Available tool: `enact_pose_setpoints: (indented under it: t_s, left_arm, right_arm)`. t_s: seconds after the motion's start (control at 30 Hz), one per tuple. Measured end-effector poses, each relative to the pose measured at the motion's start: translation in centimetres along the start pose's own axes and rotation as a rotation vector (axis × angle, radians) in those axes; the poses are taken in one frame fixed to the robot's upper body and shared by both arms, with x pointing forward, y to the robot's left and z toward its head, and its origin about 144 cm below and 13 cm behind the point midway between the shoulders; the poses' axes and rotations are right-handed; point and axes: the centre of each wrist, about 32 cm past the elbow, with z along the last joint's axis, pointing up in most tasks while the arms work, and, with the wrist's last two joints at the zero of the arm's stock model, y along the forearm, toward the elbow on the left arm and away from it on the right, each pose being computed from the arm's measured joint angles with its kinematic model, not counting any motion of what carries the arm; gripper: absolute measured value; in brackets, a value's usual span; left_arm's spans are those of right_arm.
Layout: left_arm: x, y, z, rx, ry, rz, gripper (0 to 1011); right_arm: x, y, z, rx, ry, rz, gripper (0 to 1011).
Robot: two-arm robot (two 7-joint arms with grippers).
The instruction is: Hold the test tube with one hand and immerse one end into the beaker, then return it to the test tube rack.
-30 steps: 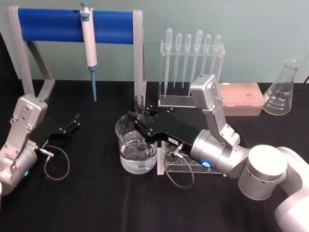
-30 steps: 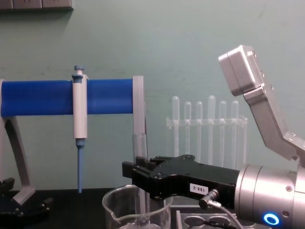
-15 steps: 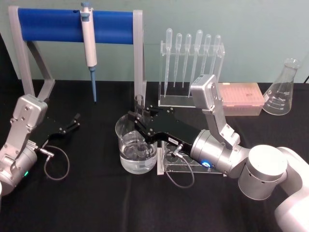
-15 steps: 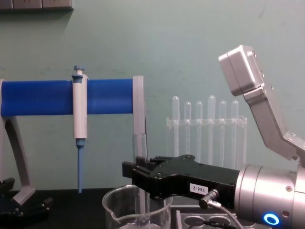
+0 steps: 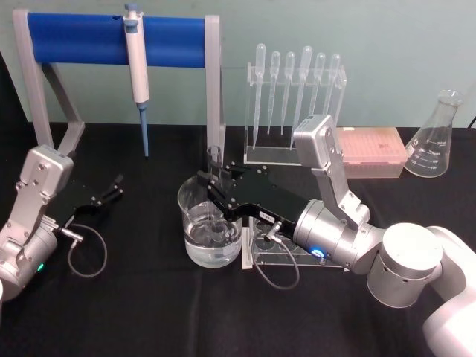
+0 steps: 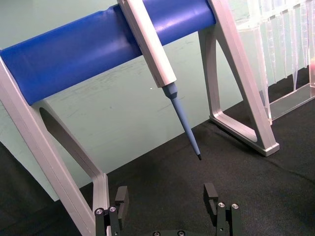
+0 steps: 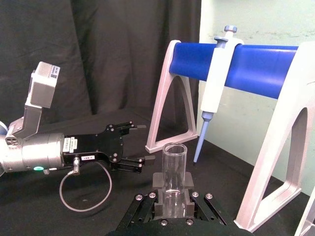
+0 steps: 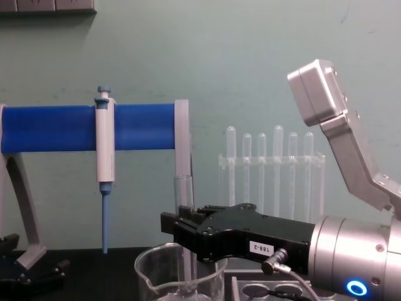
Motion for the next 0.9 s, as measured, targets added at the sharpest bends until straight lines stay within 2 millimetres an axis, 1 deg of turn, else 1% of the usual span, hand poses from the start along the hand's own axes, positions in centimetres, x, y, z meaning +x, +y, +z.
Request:
enact_pose_setpoints:
  t_s: [0.9]
  left_arm:
    - [0.0, 0.0, 0.0, 0.0, 0.0, 0.0, 1000]
  right_arm:
    - [0.0, 0.0, 0.0, 0.0, 0.0, 0.0, 225]
